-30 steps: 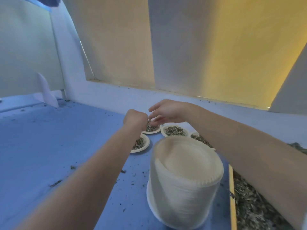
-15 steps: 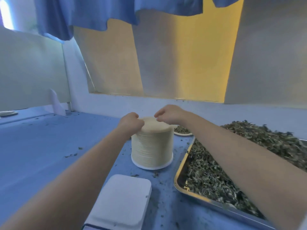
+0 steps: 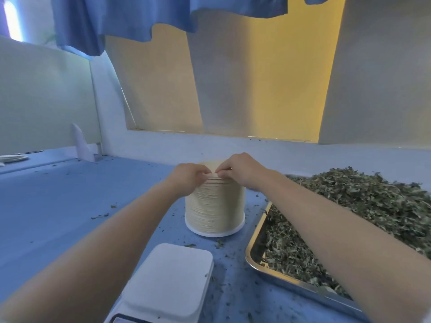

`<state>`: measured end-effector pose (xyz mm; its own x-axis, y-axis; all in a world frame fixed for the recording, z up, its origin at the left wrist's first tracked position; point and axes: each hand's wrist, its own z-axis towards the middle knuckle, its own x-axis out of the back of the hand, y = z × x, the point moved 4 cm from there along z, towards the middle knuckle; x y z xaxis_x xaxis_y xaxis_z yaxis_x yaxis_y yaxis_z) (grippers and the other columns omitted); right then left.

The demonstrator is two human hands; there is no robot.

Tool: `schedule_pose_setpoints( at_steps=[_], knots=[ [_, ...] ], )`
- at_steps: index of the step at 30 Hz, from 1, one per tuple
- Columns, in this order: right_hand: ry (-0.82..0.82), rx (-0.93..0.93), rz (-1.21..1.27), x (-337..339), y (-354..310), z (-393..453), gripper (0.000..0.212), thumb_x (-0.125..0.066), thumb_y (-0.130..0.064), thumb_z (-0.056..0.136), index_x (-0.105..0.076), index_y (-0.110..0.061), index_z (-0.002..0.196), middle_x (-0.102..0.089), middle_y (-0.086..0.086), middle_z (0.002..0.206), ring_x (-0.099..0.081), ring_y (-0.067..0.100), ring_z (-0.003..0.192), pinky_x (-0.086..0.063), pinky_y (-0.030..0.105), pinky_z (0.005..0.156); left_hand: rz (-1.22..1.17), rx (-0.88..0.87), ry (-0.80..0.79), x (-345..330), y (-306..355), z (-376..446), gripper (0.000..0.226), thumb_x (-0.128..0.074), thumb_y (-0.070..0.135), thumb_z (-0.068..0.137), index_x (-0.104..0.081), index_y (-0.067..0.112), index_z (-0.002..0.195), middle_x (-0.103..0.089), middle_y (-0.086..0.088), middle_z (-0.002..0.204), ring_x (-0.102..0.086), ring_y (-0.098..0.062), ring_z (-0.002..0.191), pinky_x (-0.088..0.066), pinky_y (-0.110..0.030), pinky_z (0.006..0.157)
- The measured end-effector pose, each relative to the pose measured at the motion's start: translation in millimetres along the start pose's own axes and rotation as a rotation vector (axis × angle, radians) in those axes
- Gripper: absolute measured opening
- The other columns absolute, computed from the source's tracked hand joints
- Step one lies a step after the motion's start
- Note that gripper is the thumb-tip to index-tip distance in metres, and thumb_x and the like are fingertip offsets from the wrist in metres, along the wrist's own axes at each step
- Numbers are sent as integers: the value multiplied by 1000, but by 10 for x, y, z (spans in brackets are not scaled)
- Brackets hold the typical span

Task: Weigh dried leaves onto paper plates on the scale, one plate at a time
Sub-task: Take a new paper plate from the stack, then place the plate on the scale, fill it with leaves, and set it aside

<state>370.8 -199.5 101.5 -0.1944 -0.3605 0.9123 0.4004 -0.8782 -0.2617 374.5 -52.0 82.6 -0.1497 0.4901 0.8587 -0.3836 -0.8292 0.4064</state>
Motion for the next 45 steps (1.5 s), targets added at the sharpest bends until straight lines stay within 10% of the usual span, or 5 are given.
schedule_pose_setpoints(
  at_steps=[10,14,19,33,45],
  knots=[
    [124,64,7,300,-215,-289,24,-53,-25,97,-70,-21,114,-68,1,116,-56,17,109,-39,24,86,28,-116,88,405,204,-243,26,-52,29,96,-64,26,120,-63,2,124,-51,-14,113,-32,-17,84],
    [160,150,40,287,-468,-687,21,-55,-26,96,-72,-24,108,-71,0,106,-59,17,101,-41,26,84,67,-196,65,589,244,-770,26,-54,30,95,-66,28,117,-67,5,115,-50,1,74,-33,1,63],
    [132,282,-5,47,-910,-1149,24,-52,-23,97,-70,-17,111,-71,3,105,-58,20,100,-37,27,82,107,-156,43,628,108,-1440,22,-55,33,92,-70,30,108,-70,-9,102,-58,-22,88,-32,-21,68],
    [-108,280,-57,-1289,-990,-1546,28,-44,-19,101,-63,-10,119,-62,6,115,-47,20,113,-39,34,91,30,47,-109,-253,-623,-2131,23,-58,25,93,-69,34,111,-68,7,111,-59,-11,101,-46,-28,89],
    [99,229,118,-1089,-1067,-1480,35,-39,-32,101,-56,-23,131,-58,-8,130,-47,10,121,-33,22,97,-337,68,243,60,-621,-2166,23,-55,22,94,-70,38,102,-64,26,97,-54,8,95,-33,4,78]
  ],
)
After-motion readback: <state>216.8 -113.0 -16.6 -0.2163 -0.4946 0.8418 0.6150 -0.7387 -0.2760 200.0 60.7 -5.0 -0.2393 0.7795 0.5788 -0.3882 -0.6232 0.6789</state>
